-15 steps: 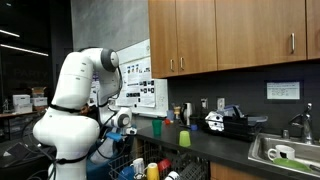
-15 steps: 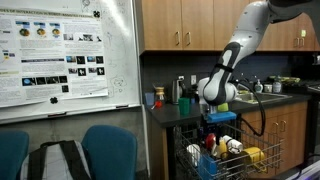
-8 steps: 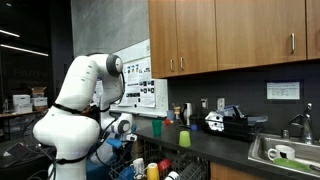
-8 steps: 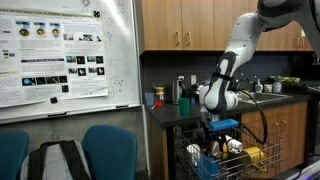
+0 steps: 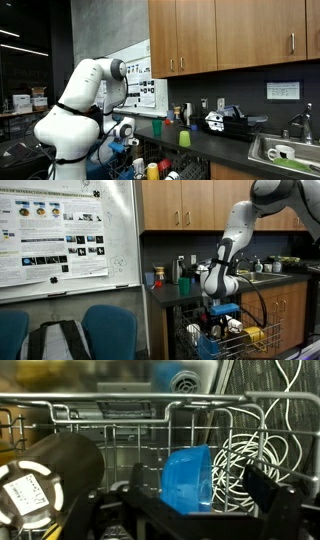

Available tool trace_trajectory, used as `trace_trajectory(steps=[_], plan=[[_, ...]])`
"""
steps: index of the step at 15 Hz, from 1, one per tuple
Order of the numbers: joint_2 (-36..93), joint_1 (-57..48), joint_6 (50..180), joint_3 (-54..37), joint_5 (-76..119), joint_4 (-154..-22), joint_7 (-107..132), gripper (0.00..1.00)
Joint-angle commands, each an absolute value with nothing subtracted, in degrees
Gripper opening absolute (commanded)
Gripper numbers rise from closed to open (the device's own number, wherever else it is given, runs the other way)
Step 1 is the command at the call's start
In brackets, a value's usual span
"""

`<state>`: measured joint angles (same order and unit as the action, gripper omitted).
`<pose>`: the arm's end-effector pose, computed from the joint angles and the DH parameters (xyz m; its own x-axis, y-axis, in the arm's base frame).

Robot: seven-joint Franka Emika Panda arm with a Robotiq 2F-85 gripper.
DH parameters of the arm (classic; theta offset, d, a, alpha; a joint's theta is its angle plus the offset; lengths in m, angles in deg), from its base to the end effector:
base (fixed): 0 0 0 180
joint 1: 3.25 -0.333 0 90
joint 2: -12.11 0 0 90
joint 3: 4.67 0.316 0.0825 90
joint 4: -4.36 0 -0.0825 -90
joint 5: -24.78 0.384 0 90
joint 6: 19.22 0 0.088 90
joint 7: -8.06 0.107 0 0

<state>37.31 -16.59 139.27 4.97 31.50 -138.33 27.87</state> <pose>0.4042 0.1759 0.1083 0.9799 -0.0629 -0.1893 -0.0705 -0.9969 -0.0338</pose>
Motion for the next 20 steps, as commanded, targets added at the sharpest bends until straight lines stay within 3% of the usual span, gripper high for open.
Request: trace_trajectory(steps=[1,20], plan=[[39.66,-15.87,139.75,4.75,32.75,-136.75,25.49,1.00],[49.64,-17.18,144.82,2.89,32.00,-131.62,25.22,1.00]])
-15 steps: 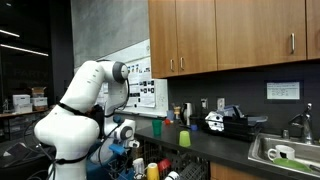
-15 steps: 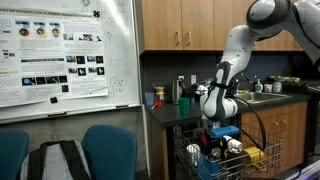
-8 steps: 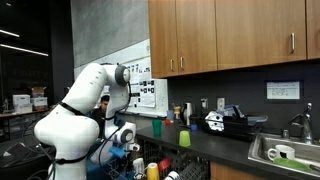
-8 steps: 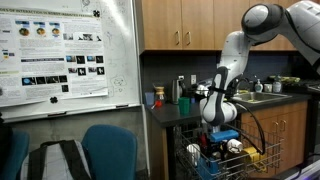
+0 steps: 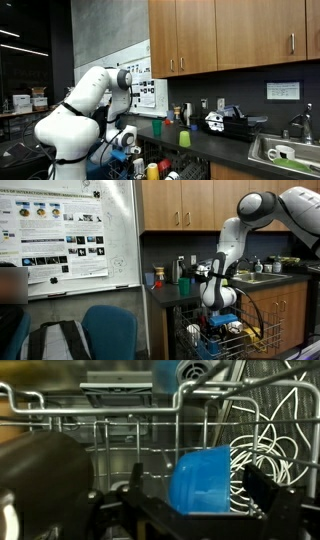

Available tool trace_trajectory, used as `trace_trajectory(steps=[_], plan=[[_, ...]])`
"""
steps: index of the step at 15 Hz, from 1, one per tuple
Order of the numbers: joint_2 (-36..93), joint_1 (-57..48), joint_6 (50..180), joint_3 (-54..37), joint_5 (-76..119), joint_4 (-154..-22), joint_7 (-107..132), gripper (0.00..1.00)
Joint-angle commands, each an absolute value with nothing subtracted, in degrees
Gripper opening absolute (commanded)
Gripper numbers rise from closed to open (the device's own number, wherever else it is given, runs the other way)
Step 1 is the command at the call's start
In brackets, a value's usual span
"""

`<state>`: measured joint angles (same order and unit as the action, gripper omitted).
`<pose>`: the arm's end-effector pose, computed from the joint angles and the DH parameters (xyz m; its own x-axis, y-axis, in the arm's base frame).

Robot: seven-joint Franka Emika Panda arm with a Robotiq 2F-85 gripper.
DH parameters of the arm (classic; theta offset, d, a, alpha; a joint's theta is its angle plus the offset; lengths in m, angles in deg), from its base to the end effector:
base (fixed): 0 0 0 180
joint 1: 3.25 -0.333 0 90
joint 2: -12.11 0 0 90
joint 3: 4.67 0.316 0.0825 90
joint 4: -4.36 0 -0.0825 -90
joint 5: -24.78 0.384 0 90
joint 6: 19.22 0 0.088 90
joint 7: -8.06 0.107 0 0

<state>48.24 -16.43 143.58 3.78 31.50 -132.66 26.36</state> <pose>0.4157 0.1711 0.0499 0.9758 -0.0718 -0.2066 -0.0813 -0.9960 -0.0376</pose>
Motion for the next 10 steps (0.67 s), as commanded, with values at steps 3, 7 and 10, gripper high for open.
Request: trace_trajectory(steps=[3,7,10], plan=[[50.26,-17.31,145.51,2.37,32.01,-131.43,25.40,0.74],[49.57,-17.55,146.18,1.61,32.02,-132.26,25.67,0.45],[48.92,-17.87,146.46,1.32,32.00,-132.74,25.93,0.21]])
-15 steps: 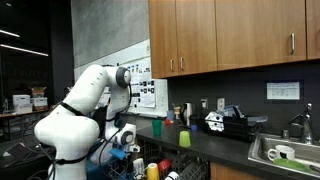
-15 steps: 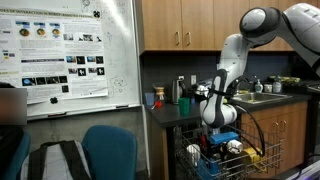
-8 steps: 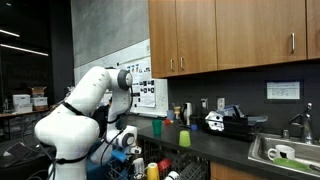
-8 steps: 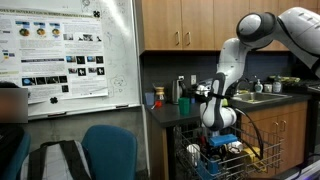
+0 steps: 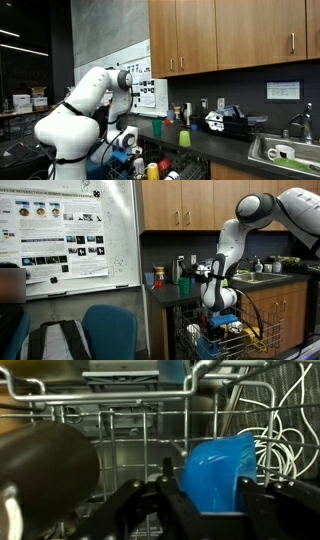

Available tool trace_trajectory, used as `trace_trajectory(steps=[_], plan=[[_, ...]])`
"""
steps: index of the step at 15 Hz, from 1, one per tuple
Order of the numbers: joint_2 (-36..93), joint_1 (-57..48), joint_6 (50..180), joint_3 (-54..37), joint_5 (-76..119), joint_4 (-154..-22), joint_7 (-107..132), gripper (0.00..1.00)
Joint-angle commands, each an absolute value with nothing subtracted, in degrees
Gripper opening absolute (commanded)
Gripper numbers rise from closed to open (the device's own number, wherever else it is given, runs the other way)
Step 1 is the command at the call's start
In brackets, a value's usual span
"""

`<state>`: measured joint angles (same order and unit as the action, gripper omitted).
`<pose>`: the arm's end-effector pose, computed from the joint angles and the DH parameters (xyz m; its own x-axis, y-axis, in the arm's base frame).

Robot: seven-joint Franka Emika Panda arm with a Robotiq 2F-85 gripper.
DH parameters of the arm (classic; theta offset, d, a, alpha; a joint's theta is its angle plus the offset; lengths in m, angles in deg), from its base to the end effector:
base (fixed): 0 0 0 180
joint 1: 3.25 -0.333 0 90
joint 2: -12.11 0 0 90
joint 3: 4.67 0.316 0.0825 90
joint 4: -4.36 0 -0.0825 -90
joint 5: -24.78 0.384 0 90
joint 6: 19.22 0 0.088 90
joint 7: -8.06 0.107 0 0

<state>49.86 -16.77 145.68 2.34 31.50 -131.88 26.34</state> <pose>0.4219 0.1619 0.0415 0.9790 -0.0914 -0.1821 -0.0987 -0.9946 -0.0313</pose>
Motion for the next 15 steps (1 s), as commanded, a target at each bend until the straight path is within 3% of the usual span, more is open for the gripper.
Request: trace_trajectory(steps=[1,15], plan=[[48.65,-17.98,146.46,1.39,32.05,-132.96,25.98,0.15],[38.37,-20.16,141.48,0.66,31.04,-137.91,26.26,0.12]])
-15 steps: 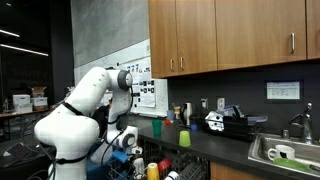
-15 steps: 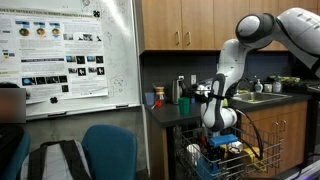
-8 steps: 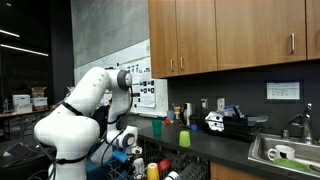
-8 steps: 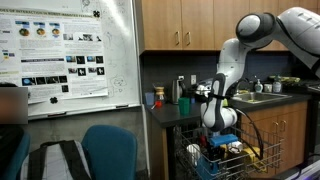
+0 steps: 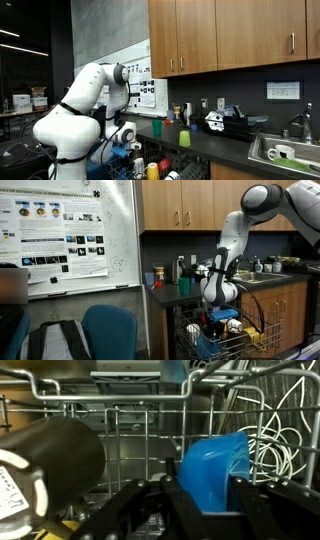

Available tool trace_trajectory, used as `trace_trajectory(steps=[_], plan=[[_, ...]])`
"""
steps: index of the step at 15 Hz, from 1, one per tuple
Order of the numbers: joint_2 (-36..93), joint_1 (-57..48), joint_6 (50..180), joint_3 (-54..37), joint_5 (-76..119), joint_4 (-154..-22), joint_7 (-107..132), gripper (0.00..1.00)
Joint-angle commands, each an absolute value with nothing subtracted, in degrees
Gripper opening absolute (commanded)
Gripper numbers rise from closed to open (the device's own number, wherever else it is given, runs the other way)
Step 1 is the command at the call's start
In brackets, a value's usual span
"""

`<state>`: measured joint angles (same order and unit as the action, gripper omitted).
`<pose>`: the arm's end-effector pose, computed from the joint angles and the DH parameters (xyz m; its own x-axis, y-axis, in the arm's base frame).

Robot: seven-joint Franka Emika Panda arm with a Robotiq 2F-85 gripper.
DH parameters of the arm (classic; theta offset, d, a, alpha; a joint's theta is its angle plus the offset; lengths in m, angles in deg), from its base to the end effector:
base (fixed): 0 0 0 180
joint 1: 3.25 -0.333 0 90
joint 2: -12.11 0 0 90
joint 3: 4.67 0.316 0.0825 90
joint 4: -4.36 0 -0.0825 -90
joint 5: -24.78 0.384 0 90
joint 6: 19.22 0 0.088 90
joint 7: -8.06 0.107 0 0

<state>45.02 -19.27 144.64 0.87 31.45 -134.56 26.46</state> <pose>0.4181 0.1658 0.0679 0.9851 -0.0683 -0.1575 -0.0723 -0.9972 -0.0201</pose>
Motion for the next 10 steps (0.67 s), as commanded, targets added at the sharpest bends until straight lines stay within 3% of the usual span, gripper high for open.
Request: trace_trajectory(steps=[1,10], plan=[[37.52,-19.58,140.70,1.17,31.15,-138.12,25.68,0.12],[31.77,-18.69,134.64,2.73,30.90,-138.03,24.41,0.12]])
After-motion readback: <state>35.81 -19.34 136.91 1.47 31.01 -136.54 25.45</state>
